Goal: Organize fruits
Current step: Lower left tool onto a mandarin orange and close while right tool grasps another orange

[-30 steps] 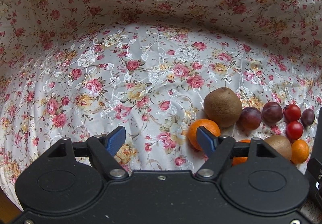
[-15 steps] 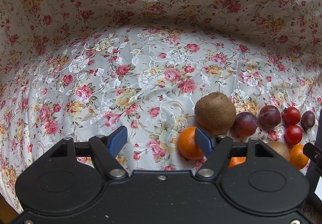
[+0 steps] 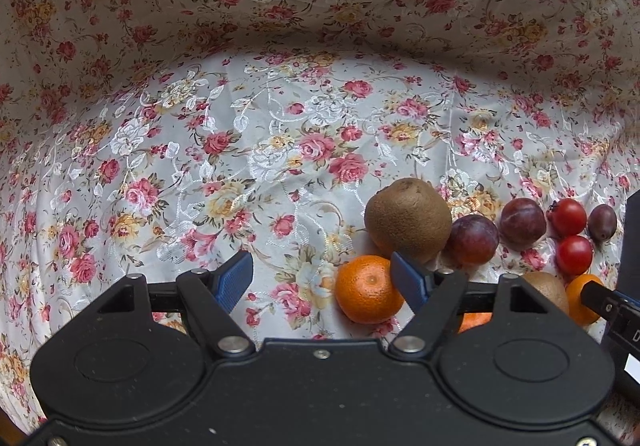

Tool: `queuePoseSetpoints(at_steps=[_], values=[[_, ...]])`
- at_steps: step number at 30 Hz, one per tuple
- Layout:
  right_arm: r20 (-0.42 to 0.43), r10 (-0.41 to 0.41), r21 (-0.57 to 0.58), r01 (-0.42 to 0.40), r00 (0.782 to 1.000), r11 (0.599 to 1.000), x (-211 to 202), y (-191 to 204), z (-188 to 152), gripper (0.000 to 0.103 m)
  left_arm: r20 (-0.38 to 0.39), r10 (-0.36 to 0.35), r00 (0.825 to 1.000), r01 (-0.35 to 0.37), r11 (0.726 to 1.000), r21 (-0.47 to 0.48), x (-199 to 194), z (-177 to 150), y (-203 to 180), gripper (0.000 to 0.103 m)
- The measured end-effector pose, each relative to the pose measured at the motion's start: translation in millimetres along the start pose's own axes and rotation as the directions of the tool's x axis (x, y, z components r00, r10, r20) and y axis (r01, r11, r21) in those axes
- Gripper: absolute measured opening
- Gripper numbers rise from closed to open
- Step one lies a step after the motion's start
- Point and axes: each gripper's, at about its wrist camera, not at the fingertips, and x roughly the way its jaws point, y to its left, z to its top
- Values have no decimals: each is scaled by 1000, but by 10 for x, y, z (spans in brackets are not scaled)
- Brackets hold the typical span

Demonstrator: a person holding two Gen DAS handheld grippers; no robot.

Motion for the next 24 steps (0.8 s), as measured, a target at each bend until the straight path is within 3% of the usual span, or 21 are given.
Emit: queuePoseSetpoints(at_steps=[9,15,19,24], values=[[-30,36,57,-34,999,998,68,-93,55,45,-10,-41,999,41,999,4,7,-31,6,78],[-50,43,34,-42,998,999,109,-38,27,45,-32,-60,998,61,998,21,11,-45,1,78],[-103,12,15,-11,995,1000,218,-9,-7,45,-49,-52,997,55,997,46,51,-66,-28,78],[-104,-12,7,13,994,1000,256,31,-27,46,-59,-42,997,46,997,60,105,-80,-29,78]])
